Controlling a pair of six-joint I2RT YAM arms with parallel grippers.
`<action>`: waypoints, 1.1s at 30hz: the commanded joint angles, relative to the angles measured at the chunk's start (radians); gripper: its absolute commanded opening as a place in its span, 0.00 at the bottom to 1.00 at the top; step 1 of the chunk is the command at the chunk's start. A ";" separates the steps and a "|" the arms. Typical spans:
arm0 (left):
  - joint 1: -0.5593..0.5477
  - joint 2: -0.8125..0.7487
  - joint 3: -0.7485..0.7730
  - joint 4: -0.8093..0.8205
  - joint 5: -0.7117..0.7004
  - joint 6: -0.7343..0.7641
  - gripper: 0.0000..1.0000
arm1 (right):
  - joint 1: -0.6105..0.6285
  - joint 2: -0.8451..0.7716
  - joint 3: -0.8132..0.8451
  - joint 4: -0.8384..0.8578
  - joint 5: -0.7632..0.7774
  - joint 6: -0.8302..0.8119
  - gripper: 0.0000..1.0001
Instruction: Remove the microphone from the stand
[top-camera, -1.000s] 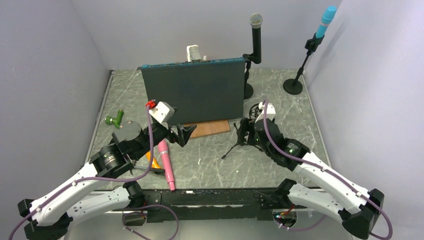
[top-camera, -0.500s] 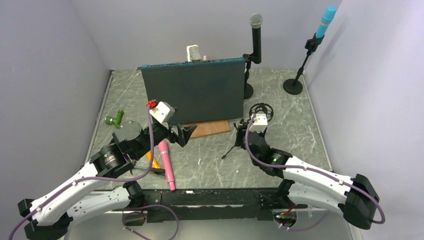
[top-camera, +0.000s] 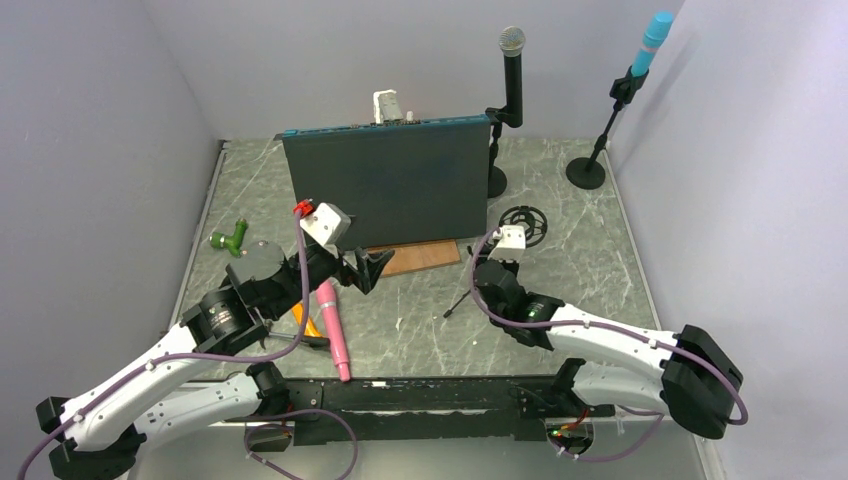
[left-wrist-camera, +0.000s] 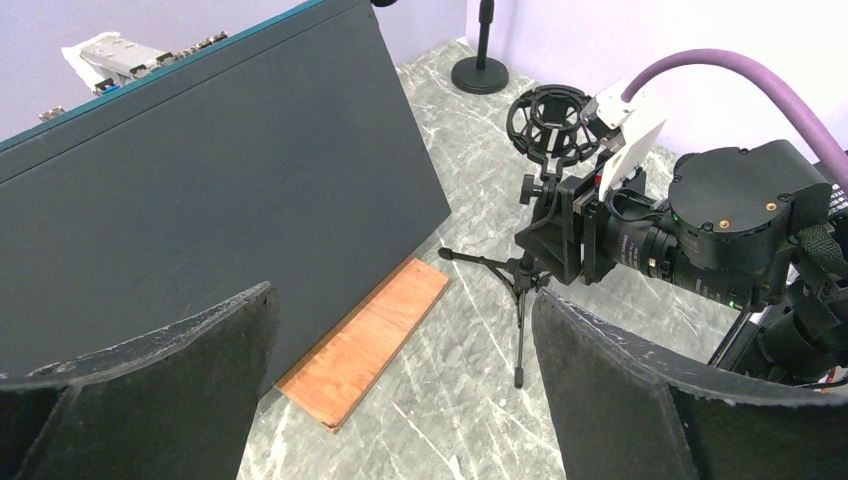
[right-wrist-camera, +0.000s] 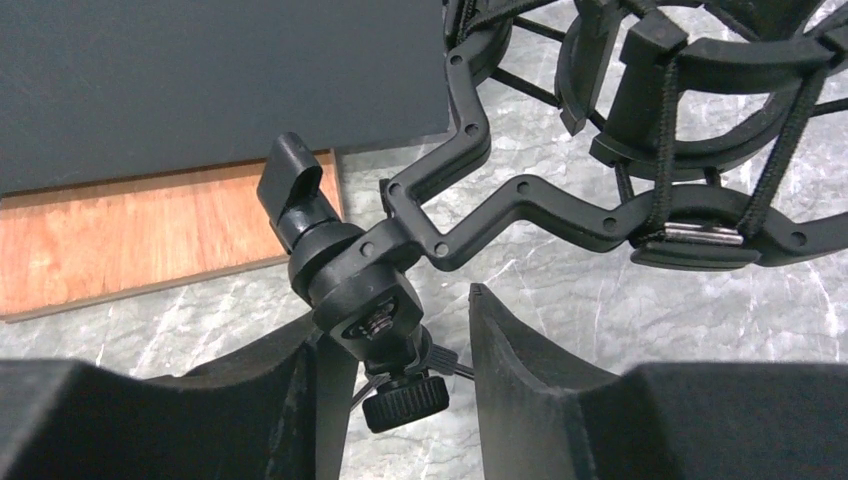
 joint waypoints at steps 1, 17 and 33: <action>-0.004 -0.018 0.002 0.047 0.014 -0.011 0.99 | 0.004 0.010 0.038 0.016 0.070 0.041 0.35; -0.006 -0.027 0.009 0.041 0.020 -0.004 0.99 | -0.312 -0.003 0.171 -0.433 0.214 0.276 0.00; -0.013 -0.024 0.007 0.045 0.040 -0.013 0.99 | -0.697 -0.186 0.189 -0.813 0.335 0.514 0.00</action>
